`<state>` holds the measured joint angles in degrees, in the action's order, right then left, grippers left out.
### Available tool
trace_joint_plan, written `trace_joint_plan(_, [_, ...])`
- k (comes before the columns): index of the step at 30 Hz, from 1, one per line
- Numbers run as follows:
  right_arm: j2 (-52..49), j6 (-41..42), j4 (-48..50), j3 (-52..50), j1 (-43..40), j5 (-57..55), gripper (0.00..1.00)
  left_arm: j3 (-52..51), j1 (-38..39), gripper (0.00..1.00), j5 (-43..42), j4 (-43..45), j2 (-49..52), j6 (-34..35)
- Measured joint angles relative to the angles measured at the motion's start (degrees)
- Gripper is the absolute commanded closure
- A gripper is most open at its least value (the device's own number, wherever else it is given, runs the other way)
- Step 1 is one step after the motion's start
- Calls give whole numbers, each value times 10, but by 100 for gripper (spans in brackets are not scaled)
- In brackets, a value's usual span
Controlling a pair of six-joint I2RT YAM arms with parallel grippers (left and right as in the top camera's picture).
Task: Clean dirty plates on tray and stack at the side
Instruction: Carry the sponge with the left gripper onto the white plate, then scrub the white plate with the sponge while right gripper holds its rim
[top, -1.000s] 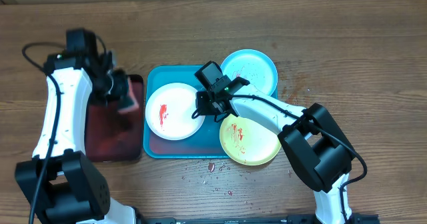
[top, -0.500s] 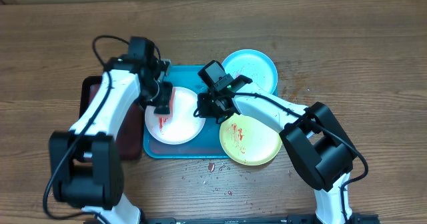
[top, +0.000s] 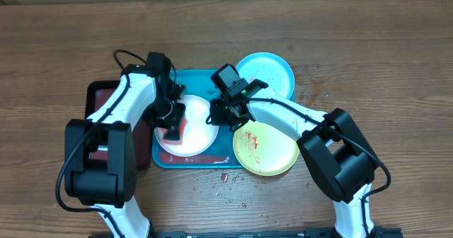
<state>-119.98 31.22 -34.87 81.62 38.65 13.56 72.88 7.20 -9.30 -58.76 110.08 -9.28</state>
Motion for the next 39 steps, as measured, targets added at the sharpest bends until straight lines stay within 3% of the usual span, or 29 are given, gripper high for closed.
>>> trace_joint_plan(5, [0, 0, 0, 0, 0, 0, 96, -2, 18, 96, -88, 6, 7, -50])
trace_joint_plan(9, [0, 3, 3, 0, -2, -4, 96, -5, 20, 96, -76, 67, 7, -5])
trace_joint_plan(15, [-1, 7, 7, 0, -5, -5, 96, -3, 28, 96, 96, 189, 7, 184])
trace_joint_plan(20, [-1, 7, 10, 0, -4, -5, 96, -1, 33, 96, 200, 154, 7, 259])
trace_joint_plan(25, [-1, 2, 7, 0, -3, -2, 96, 2, 33, 96, 194, 59, 7, 227])
trace_joint_plan(30, [-1, -2, 6, 0, -3, 0, 96, 2, 34, 96, 113, -5, 7, 141])
trace_joint_plan(35, [-1, -2, 5, 0, -3, -1, 96, 2, 56, 96, 53, -4, 7, 83])
trace_joint_plan(39, [-1, -2, 4, 0, -4, -5, 96, 1, 73, 96, 27, 52, 7, 66])
